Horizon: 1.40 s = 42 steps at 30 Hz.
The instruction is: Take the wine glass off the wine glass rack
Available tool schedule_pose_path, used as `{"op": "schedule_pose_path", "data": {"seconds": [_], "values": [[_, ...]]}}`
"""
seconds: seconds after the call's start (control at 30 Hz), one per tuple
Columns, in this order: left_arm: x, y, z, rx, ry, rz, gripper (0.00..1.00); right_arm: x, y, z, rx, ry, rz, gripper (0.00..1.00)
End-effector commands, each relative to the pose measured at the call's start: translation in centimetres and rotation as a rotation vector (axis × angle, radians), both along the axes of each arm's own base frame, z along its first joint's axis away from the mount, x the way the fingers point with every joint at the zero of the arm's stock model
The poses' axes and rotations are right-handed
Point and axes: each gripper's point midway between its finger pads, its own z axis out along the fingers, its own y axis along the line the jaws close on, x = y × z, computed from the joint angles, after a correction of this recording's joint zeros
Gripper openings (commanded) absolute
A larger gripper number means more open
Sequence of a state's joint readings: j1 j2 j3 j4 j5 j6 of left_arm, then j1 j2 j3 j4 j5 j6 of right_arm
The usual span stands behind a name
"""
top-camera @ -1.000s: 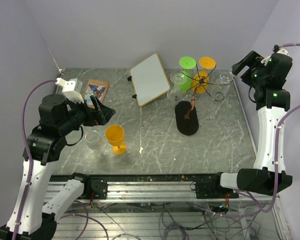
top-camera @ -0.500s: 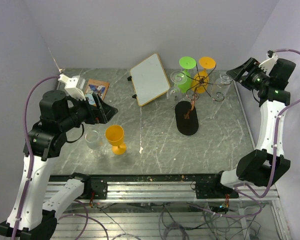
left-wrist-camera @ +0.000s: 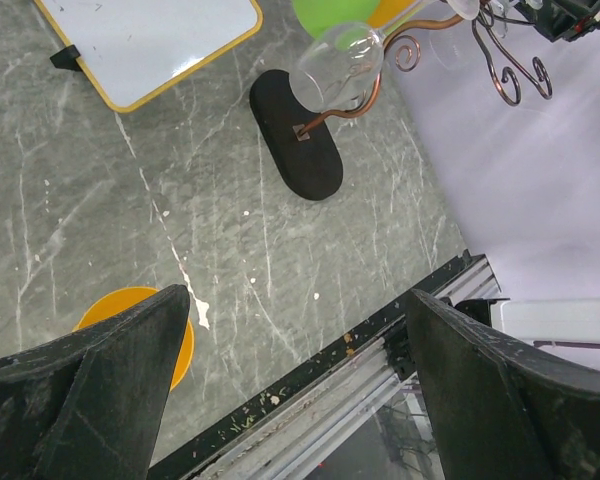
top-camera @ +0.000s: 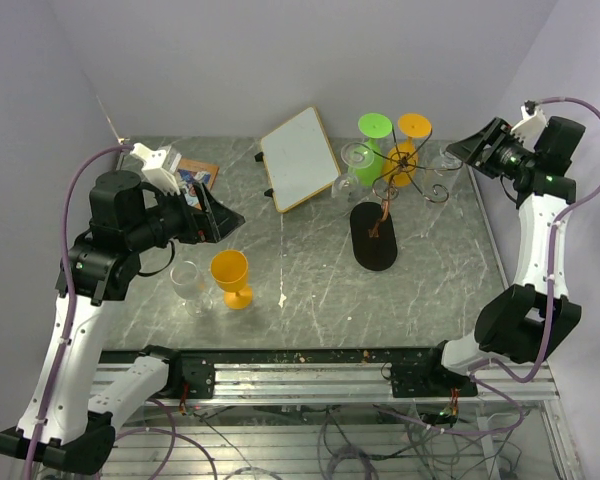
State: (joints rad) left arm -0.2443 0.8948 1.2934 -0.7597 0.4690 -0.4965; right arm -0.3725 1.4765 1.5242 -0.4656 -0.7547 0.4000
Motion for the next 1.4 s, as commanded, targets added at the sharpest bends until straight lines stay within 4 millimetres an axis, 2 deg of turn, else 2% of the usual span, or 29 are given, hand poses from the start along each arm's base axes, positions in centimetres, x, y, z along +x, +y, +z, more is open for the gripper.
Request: {"op": "schedule_pose_path", "data": {"seconds": [0.0,0.17,0.4,0.5,0.7,1.13,1.37], "values": [[-0.4,-0.5,1.3,-0.040,-0.034,-0.028,0.99,0.7,-0.5,1.0,-0.020,-0.043,0.011,0.59],[-0.4,-0.5,1.4,-0.039,-0.037,-0.029,1.00,1.0,-0.2,1.7,-0.008,-0.075,0.032,0.59],[-0.3,-0.2,1.3,-0.023,-0.032,-0.020,0.99,1.1,0.0,1.6,0.005,-0.090,0.043,0.56],[-0.3,-0.3,1.0,-0.031,-0.026,-0.020,1.00,1.1,0.1,1.6,0.012,-0.090,0.051,0.50],[-0.3,-0.3,0.8,-0.026,-0.013,-0.019,1.00,0.9,0.2,1.6,0.006,-0.092,0.051,0.46],[-0.1,-0.6,0.8,-0.035,0.002,-0.031,1.00,0.2,0.2,1.1,-0.006,-0.076,0.043,0.46],[-0.1,-0.5,0.8,-0.030,-0.002,-0.028,1.00,0.3,-0.1,0.4,-0.020,-0.062,0.028,0.41]]}}
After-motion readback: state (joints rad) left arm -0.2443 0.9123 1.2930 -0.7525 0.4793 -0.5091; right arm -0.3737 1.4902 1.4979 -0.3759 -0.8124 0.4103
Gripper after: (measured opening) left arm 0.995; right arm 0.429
